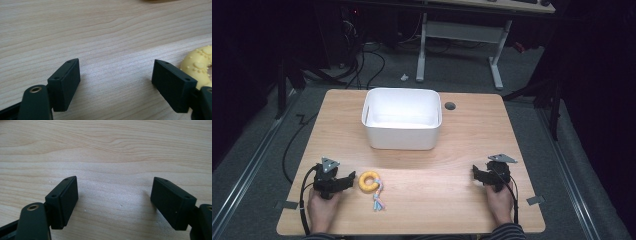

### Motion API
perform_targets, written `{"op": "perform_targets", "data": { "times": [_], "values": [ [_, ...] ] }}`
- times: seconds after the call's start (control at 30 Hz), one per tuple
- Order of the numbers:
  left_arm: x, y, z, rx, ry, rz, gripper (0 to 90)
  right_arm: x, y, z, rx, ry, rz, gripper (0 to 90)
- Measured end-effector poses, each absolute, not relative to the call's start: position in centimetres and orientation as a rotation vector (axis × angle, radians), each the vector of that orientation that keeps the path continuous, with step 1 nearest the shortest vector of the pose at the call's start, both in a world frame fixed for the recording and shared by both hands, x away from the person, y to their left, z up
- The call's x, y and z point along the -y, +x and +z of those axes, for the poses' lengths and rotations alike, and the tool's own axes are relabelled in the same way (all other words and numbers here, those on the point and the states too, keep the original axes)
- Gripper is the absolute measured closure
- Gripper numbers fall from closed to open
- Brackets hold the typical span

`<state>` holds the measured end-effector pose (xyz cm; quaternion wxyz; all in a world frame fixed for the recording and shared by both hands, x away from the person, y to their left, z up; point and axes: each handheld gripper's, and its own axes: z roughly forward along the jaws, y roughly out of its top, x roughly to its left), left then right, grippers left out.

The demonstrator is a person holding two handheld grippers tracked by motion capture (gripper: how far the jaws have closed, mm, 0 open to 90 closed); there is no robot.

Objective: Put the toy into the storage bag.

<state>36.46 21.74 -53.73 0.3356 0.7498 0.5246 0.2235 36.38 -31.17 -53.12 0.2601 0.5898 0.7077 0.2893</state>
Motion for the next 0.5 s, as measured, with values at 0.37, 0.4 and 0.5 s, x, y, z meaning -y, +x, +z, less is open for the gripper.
{"op": "perform_targets", "data": {
  "times": [0.37,0.4,0.5],
  "values": [
    [-21.73,36.31,-53.74,-1.374,1.95,0.592,25.2,31.15,36.37,-53.12,-1.913,1.603,0.782,22.1],
    [-21.75,36.27,-53.72,-1.378,1.946,0.595,25.2,31.14,36.36,-53.12,-1.912,1.605,0.783,22.1],
    [-21.77,36.27,-53.71,-1.379,1.946,0.596,26.6,31.15,36.37,-53.12,-1.913,1.603,0.782,22.1]
  ]
}}
